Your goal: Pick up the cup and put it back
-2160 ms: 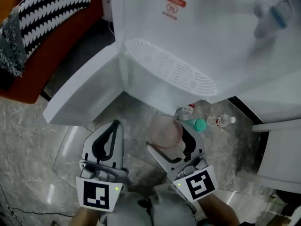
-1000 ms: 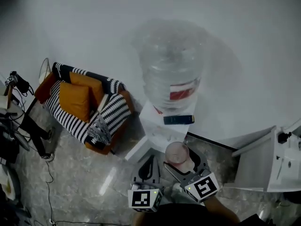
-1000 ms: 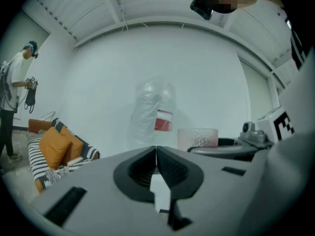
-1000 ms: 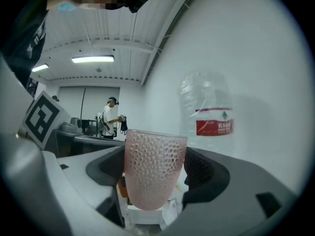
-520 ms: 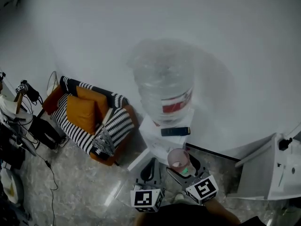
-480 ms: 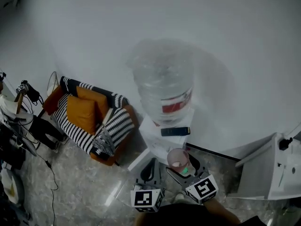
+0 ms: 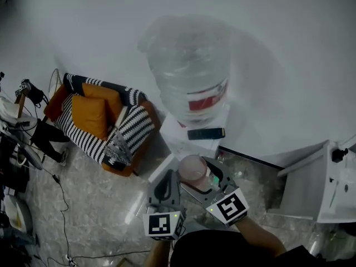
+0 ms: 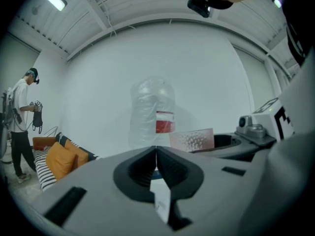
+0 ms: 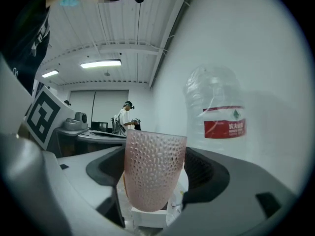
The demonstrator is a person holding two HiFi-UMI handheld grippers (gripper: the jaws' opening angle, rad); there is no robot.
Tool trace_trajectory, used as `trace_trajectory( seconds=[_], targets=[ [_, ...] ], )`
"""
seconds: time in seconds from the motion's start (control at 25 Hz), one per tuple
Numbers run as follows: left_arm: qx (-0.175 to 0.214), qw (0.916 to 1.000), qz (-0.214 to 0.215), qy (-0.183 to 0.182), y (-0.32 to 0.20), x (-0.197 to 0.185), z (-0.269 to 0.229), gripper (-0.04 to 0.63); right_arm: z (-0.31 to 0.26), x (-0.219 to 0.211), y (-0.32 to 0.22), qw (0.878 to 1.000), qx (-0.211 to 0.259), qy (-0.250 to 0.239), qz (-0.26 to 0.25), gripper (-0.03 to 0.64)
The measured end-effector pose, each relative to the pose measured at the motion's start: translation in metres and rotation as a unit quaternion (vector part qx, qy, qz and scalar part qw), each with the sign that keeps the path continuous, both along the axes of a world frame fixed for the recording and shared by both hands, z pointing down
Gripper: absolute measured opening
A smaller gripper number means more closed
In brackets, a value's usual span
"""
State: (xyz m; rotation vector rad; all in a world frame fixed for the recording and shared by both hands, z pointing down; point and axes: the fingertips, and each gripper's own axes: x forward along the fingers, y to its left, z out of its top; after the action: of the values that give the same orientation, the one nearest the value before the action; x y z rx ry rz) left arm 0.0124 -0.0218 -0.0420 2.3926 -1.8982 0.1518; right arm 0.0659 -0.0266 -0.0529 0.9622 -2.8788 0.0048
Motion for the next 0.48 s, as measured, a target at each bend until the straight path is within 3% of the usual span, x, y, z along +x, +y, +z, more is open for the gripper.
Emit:
trace_trajectory(
  seconds=[0.2, 0.32, 0.48],
  targets=[
    [-0.003, 0.9999, -0.010, 0.008, -0.011, -0.030, 0.008, 0.012, 0.012, -0.031, -0.009, 0.999, 0.030, 0.006, -0.027, 0.377],
    [-0.014, 0.9997, -0.022, 0.002, -0.020, -0.048, 0.035, 0.012, 0.041, -0.040, -0.016, 0.999, 0.017, 0.013, -0.031, 0.377],
    [0.001, 0.9998, -0.019, 0.001, -0.031, -0.064, 0.080, 0.012, 0.098, -0.049, -0.026, 0.999, -0.001, 0.033, -0.010, 0.377]
  ],
)
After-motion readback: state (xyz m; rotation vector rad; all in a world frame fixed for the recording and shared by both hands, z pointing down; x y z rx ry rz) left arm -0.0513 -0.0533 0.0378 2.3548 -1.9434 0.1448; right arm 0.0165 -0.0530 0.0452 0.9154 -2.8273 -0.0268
